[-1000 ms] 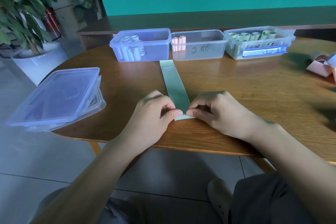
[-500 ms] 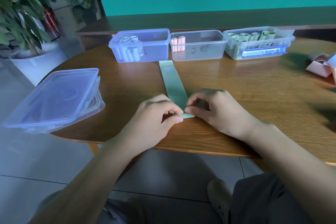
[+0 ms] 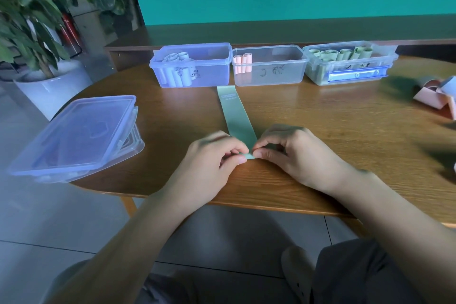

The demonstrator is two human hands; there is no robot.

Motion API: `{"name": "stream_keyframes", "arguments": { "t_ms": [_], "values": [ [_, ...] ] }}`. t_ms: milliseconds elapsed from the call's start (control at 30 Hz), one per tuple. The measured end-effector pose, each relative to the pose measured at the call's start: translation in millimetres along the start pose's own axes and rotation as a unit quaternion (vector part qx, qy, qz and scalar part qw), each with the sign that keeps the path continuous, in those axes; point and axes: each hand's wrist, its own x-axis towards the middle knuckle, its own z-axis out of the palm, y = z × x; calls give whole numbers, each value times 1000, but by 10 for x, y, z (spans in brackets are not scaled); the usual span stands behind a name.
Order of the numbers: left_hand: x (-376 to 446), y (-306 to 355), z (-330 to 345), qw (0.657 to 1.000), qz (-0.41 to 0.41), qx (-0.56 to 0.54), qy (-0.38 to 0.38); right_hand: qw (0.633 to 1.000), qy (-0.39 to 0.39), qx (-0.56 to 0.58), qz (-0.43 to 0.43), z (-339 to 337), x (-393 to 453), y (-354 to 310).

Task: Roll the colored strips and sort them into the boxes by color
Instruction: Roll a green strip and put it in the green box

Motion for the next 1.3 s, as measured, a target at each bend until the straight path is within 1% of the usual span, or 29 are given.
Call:
{"name": "stream_keyframes", "arguments": {
  "t_ms": [167, 300, 467, 600, 733, 867, 967, 1033, 1167, 1300],
  "values": [
    [37, 2, 4, 999, -30, 10, -21, 1000, 23, -21, 2, 57, 32, 24],
    [71, -22, 18, 999, -31, 14, -7, 999, 47, -24, -10, 71, -4, 2],
    [103, -48, 27, 999, -27, 21, 6, 999, 35, -24, -2, 69, 28, 20],
    [96, -58, -3, 998, -49, -8, 26, 999, 44, -19, 2, 90, 59, 42],
    [102, -36, -2, 998, -55, -4, 2, 999, 41, -19, 1, 93, 88, 64],
    [130, -44, 24, 997, -74, 3, -5, 998, 53, -44, -3, 110, 105, 67],
    [168, -63, 33, 997, -71, 2, 3, 996, 70, -48, -27, 122, 106, 79],
    [193, -76, 38, 997, -72, 0, 6, 997, 66, -33, -38, 109, 121, 96],
    [206, -90, 52, 997, -66, 23, 13, 999, 41, -5, -31, 91, 203, 149],
    [203, -77, 47, 998, -42, 26, 25, 999, 24, -17, -40, 83, 264, 203]
  ]
}}
